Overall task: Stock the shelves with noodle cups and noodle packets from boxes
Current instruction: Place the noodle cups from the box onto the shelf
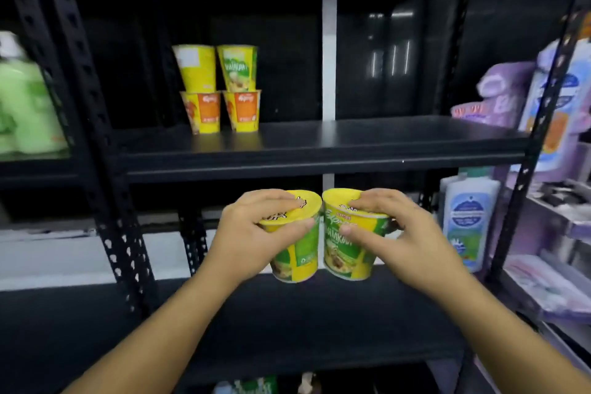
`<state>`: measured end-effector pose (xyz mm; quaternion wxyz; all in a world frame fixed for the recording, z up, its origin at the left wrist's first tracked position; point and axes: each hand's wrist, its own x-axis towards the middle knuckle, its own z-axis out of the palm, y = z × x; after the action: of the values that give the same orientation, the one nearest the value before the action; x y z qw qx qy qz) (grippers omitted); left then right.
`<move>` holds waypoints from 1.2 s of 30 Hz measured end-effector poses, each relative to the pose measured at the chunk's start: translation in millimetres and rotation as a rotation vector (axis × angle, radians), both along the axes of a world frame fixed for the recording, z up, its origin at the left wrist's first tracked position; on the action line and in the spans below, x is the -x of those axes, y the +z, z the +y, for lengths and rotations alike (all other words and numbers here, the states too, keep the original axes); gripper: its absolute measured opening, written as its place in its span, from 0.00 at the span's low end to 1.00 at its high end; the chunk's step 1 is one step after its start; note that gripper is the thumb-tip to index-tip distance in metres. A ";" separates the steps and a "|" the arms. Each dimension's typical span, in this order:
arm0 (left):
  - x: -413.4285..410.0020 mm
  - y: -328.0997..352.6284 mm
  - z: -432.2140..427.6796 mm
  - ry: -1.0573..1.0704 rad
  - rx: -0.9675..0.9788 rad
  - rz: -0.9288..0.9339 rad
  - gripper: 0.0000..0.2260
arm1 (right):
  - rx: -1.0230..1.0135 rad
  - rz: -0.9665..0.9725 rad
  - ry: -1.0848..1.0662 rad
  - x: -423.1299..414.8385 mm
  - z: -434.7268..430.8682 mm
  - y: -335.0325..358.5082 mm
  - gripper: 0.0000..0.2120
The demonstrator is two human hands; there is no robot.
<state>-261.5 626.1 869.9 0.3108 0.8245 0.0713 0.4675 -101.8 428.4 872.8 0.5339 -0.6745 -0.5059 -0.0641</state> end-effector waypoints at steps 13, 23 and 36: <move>-108.3 159.0 17.8 0.149 -0.094 -0.042 0.11 | -0.085 0.001 0.033 -119.9 39.2 146.8 0.14; -172.7 155.1 57.9 0.380 -0.071 0.041 0.17 | -0.047 -0.092 -0.043 -179.7 112.2 135.9 0.17; -165.7 122.5 68.7 0.189 0.202 0.228 0.59 | 0.041 0.153 0.169 -199.5 114.6 119.7 0.54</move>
<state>-95.8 694.8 992.4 0.3367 0.8264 0.2299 0.3884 97.7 543.0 992.5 0.5608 -0.6429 -0.5199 0.0433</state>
